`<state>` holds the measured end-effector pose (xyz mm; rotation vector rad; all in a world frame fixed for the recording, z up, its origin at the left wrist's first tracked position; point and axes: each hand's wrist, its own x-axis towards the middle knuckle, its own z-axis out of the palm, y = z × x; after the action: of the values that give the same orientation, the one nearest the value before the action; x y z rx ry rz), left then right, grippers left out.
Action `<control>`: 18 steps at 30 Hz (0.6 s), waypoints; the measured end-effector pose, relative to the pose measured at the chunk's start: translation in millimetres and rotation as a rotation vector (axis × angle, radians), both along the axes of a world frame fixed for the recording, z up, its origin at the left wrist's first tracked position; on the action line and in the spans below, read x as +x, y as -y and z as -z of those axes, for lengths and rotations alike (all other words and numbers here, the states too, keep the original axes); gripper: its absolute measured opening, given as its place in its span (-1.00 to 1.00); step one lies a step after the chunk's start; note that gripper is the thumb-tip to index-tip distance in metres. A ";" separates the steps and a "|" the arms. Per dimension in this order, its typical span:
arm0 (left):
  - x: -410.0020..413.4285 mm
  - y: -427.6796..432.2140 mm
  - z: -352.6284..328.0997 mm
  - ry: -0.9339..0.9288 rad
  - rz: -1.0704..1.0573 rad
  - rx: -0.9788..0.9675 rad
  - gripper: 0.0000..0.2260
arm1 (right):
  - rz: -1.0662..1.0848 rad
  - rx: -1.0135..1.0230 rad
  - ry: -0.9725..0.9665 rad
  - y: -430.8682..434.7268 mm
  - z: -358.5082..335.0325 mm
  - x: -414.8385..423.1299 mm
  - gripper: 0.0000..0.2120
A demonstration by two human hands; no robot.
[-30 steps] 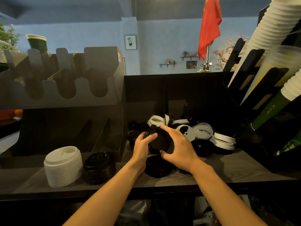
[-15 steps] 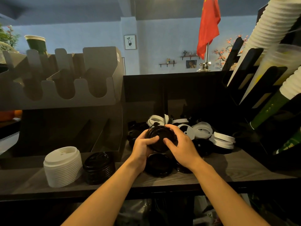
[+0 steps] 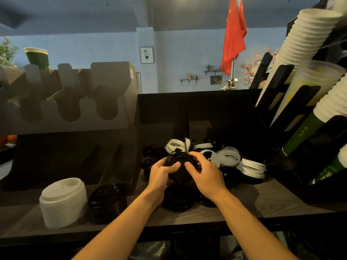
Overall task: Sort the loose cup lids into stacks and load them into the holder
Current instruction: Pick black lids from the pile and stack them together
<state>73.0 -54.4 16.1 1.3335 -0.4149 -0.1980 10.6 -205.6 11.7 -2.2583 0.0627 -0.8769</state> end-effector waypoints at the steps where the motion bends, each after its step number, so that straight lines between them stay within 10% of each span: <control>1: 1.9 2.2 -1.8 0.016 -0.001 0.007 -0.75 | 0.016 0.002 0.001 -0.1 -0.2 0.3 -0.63; 13: 45.5 33.0 -7.7 -0.030 -0.124 -0.126 -0.67 | 0.099 0.378 0.332 6.8 -13.1 21.2 -0.80; 18: 54.9 27.6 -5.3 -0.078 -0.202 -0.143 -0.69 | 0.237 -0.091 -0.051 22.1 -29.9 62.9 -0.85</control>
<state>127.9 -82.0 21.4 1.2136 -0.2221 -0.0505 73.5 -227.8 41.7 -2.3922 0.3258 -0.9617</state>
